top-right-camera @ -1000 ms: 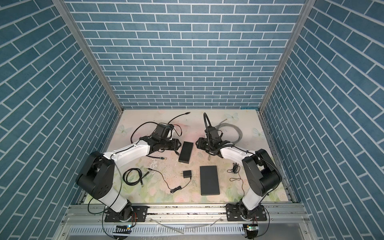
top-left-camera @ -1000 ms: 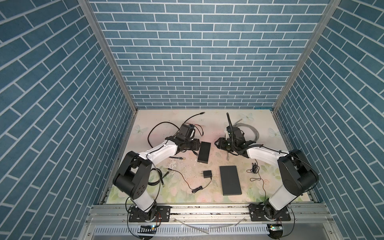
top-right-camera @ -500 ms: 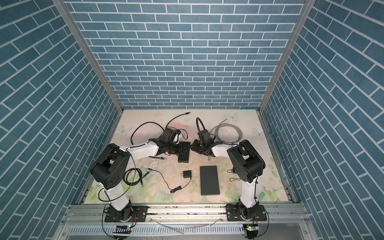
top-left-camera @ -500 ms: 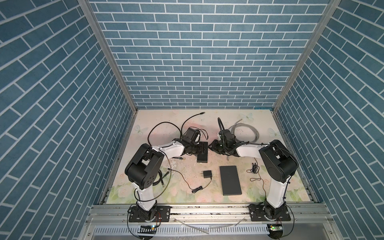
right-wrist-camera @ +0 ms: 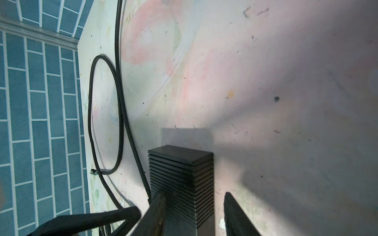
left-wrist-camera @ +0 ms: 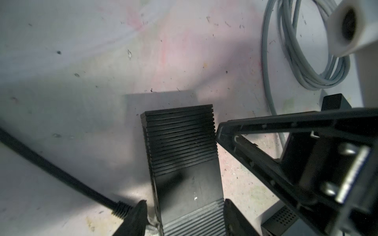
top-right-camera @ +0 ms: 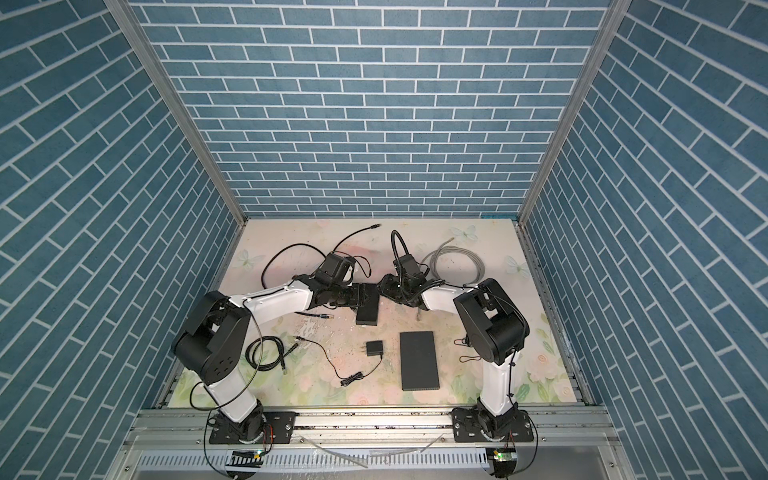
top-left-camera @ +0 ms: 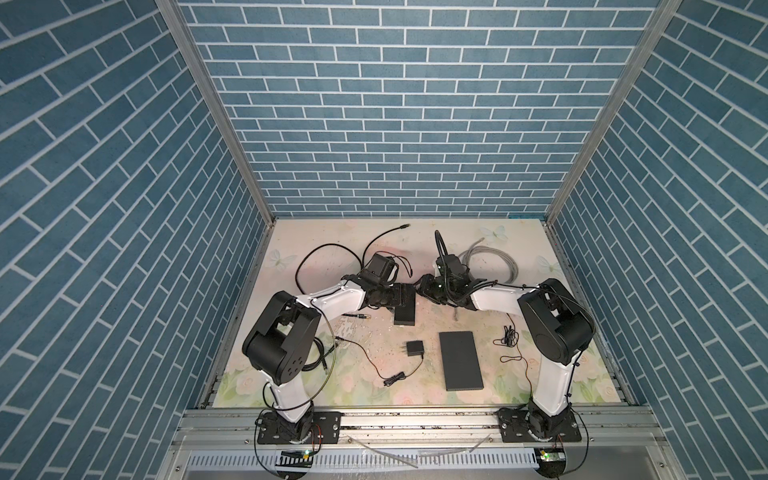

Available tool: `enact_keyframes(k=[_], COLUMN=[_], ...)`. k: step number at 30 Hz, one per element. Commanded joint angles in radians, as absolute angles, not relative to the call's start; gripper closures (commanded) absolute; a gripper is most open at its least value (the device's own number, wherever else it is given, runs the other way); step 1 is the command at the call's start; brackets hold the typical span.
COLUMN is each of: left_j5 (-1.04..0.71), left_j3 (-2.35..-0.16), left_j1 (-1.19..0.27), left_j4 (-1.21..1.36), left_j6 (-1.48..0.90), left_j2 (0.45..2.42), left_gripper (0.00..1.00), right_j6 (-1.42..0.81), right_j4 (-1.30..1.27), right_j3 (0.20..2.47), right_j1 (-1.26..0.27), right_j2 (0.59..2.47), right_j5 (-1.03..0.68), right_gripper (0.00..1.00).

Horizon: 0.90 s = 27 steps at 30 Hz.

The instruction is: Insert the plug into the switch port

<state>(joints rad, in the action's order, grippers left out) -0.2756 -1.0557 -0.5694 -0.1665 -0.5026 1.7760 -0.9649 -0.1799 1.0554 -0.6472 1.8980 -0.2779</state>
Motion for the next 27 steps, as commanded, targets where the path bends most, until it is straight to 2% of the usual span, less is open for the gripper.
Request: enact_keyframes(k=[1, 6, 11, 20, 27], left_j5=[-0.312, -0.324, -0.345, -0.245, -0.258], left_j3=[-1.065, -1.089, -1.146, -1.322, -1.402], left_j1=[-0.582, -0.602, -0.626, -0.605, -0.562], left_j4=[-0.151, -0.147, -0.131, -0.222, -0.255], left_j6=[-0.51, -0.523, -0.531, -0.505, -0.488], left_j2=[1.827, 1.854, 1.894, 1.985, 2.031], left_gripper=[0.41, 0.44, 0.44, 0.43, 0.43], right_j6=[-0.987, -0.996, -0.993, -0.963, -0.936], right_j4=[-0.202, -0.215, -0.207, -0.148, -0.132], right_j3=[1.069, 1.093, 1.138, 1.189, 1.205], right_j1=[-0.663, -0.666, -0.664, -0.625, -0.586], right_j2=[1.906, 1.933, 1.965, 1.99, 1.989], right_j5=[-0.295, -0.306, -0.314, -0.301, -0.315], right_gripper=[0.57, 0.65, 0.67, 0.64, 0.63])
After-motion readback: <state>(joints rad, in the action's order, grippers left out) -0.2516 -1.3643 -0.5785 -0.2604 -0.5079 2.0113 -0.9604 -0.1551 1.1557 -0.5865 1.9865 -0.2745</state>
